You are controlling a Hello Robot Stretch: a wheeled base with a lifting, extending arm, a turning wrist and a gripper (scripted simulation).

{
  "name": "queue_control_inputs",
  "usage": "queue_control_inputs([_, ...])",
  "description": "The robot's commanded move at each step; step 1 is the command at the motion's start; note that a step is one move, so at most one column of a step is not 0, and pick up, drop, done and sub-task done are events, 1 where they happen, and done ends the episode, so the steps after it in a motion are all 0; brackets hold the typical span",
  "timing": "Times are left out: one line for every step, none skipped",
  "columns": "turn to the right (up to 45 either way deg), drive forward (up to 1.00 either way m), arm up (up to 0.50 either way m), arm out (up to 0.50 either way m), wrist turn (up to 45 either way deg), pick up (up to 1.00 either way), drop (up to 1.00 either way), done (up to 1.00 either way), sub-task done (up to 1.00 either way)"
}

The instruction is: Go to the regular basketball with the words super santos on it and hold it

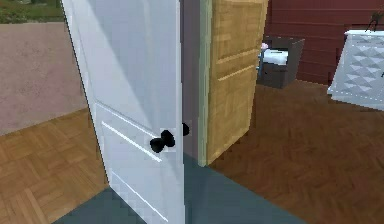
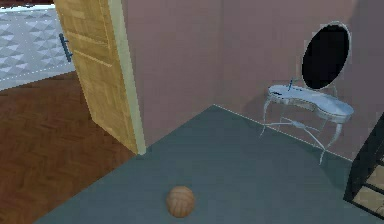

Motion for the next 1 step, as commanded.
queue_control_inputs([0.0,0.00,0.00,0.50,0.0,0.00,0.00,0.00,0.00])
